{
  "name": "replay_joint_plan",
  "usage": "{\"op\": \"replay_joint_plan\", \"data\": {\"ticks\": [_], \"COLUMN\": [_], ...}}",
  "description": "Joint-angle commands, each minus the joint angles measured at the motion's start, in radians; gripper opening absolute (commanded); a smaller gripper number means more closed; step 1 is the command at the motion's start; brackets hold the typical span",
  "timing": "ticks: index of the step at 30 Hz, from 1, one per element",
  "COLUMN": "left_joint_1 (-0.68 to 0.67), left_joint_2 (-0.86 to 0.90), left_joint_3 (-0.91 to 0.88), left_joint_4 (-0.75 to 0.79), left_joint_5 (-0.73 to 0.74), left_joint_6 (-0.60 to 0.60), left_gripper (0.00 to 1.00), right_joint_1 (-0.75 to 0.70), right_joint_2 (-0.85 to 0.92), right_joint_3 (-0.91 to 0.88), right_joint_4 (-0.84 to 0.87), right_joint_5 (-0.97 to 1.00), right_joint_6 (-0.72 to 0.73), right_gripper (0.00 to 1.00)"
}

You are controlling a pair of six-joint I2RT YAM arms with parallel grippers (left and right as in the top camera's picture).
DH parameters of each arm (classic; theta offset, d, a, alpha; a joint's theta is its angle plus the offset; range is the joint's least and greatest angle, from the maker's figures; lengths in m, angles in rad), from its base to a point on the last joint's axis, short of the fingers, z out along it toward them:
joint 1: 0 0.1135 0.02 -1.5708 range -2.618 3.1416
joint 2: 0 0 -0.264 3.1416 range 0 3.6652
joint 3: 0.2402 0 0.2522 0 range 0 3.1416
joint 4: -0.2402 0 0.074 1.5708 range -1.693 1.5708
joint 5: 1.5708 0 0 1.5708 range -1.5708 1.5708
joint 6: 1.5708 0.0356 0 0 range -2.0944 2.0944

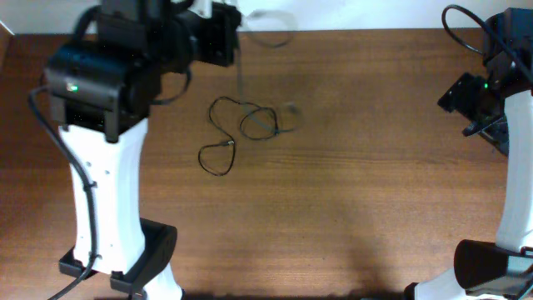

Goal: Untangle cables
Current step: 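Carry the cable to the far left edge with the left gripper and release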

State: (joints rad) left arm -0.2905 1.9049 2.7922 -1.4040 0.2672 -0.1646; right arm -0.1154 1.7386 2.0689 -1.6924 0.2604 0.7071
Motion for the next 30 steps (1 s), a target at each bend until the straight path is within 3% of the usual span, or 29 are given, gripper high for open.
{"op": "replay_joint_plan", "data": {"ticks": [1, 6, 10, 18, 22, 26, 28, 30], "left_joint_1": [0.118, 0.233, 0.329, 0.43, 0.48, 0.533, 0.575, 0.638], "left_joint_2": [-0.003, -0.003, -0.002, 0.019, 0.059, 0.117, 0.137, 0.158], "left_joint_3": [0.016, 0.016, 0.015, -0.059, -0.126, -0.14, -0.14, -0.14], "left_joint_4": [0.072, 0.086, 0.078, 0.071, -0.009, -0.08, -0.082, -0.082], "left_joint_5": [0.033, 0.032, 0.025, 0.087, 0.095, 0.321, 0.326, 0.422], "left_joint_6": [-0.06, -0.06, -0.196, -0.243, -0.196, 0.074, 0.08, 0.114], "left_gripper": [0.0, 0.0, 0.0, 0.0, 0.0, 0.0, 0.0, 0.0], "right_joint_1": [-0.003, -0.003, -0.003, -0.003, -0.003, -0.003, -0.003, -0.003], "right_joint_2": [0.002, 0.002, 0.002, 0.002, 0.002, 0.002, 0.002, 0.002], "right_joint_3": [-0.001, -0.001, -0.001, -0.001, -0.001, -0.001, -0.001, -0.001], "right_joint_4": [-0.002, -0.002, -0.002, -0.002, -0.002, -0.002, -0.002, -0.002], "right_joint_5": [0.001, 0.001, 0.001, 0.001, 0.001, 0.001, 0.001, 0.002], "right_joint_6": [0.004, 0.004, 0.004, 0.004, 0.003, 0.004, 0.004, 0.004], "right_gripper": [0.99, 0.99, 0.98, 0.98, 0.98, 0.98, 0.98, 0.98]}}
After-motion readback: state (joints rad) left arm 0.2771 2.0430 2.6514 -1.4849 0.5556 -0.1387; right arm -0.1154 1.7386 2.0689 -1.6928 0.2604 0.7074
